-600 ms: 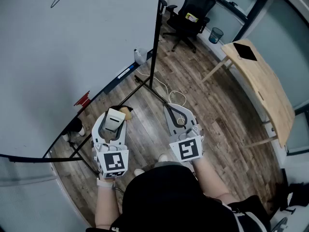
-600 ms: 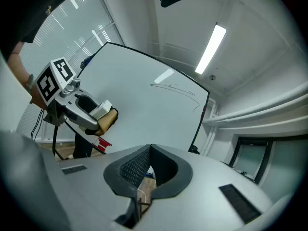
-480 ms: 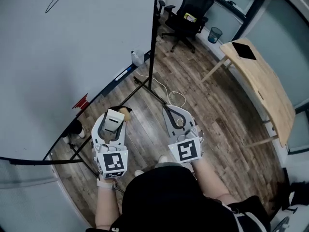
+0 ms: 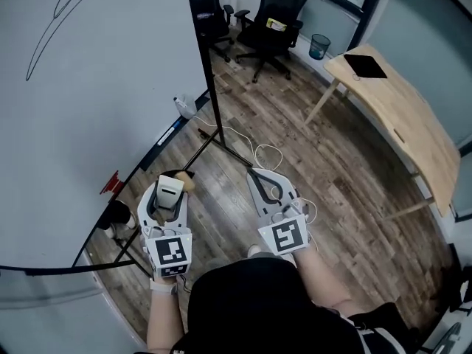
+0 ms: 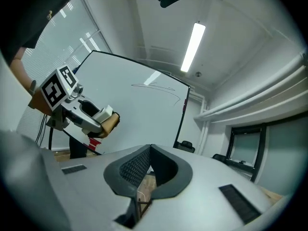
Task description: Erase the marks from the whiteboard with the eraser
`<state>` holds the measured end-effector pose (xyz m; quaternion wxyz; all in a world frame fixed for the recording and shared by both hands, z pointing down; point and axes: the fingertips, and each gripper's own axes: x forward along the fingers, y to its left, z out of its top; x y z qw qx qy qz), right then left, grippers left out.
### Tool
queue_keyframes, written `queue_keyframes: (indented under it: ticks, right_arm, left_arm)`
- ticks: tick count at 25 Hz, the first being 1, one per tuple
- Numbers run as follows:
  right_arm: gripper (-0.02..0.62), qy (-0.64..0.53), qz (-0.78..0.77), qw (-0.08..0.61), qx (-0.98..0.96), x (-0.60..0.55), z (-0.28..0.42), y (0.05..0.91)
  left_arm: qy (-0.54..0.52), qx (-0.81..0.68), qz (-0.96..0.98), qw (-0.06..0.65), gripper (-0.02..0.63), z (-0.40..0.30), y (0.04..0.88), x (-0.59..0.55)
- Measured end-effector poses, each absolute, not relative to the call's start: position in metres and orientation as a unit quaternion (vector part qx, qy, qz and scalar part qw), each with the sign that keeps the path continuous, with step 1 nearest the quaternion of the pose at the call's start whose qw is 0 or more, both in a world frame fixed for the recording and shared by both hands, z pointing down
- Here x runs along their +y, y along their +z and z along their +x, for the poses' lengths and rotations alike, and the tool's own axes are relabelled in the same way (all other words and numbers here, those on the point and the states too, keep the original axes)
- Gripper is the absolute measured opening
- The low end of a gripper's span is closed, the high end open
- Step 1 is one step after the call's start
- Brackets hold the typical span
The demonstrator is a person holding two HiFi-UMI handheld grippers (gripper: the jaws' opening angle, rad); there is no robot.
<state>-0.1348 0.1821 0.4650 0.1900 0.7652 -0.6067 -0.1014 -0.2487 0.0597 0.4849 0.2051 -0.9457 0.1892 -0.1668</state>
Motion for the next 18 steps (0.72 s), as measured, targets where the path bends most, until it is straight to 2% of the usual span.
queue_keyframes:
  ticks: [9,13,18]
  right_arm:
    - [0.028,-0.077,0.780,0.166,-0.599,0.183,-0.060,0.488]
    - [0.028,-0.073,0.782,0.166,-0.596,0.146,-0.019,0.479]
    - [0.028,-0.091,0.774,0.176,-0.601,0.084,0.022,0.466]
  left_arm:
    - [-0.169,0.173,-0.945,0.220,0.267,-0.166,0.495,0.060]
    - [-0.168,0.181,-0.948,0.200,0.267,-0.129,0.499,0.016]
    - [-0.157,0.188,-0.945,0.215,0.267,-0.082,0.486,-0.046]
